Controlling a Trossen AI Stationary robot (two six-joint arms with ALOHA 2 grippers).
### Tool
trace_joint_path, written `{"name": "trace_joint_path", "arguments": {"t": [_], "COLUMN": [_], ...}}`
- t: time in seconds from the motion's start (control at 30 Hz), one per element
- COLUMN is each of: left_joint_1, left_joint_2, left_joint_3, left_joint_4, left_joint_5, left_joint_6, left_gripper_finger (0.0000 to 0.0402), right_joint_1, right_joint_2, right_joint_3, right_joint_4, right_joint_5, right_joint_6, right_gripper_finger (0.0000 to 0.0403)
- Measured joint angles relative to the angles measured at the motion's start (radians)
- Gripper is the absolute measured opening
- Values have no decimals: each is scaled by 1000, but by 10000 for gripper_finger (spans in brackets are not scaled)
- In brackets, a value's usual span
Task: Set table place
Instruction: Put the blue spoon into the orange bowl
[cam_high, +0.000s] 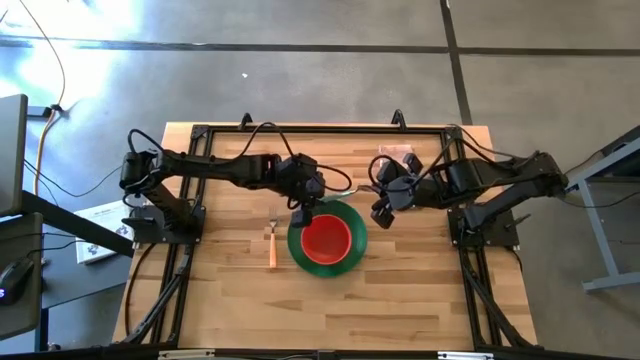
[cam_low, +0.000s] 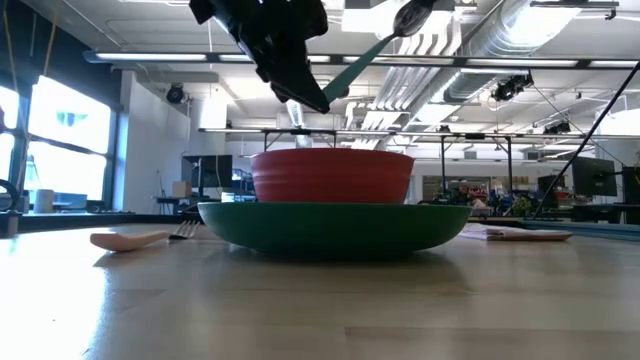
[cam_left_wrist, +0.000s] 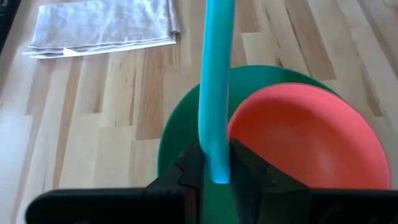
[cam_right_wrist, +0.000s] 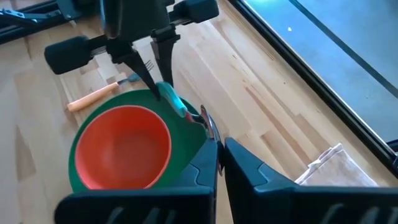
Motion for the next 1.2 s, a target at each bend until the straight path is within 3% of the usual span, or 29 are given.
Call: {"name": "trace_joint_path", "arguments": {"t": [0.5,0.9,1.03,1.2], "left_joint_1": [-2,-4,-3,-38], "left_joint_2": [-6,-4,-17,-29], "left_joint_3": [7,4,48,210], "left_joint_4": [-89,-191,-394,-800], "left_joint_5": [61,40,-6,-189], "left_joint_6": [-28,-23,-5,-30], "left_gripper_finger": [34,34,34,34], "right_joint_1": [-2,-4,-4,-4], "right_joint_2": [2,0,-8,-8], "right_joint_3": [-3,-3,35,106], "right_joint_4": [-4,-46,-119,-234], "right_joint_5": [-81,-105,-95,-17], "right_joint_6": [7,-6,5,26], "right_gripper_finger": [7,106,129,135]}}
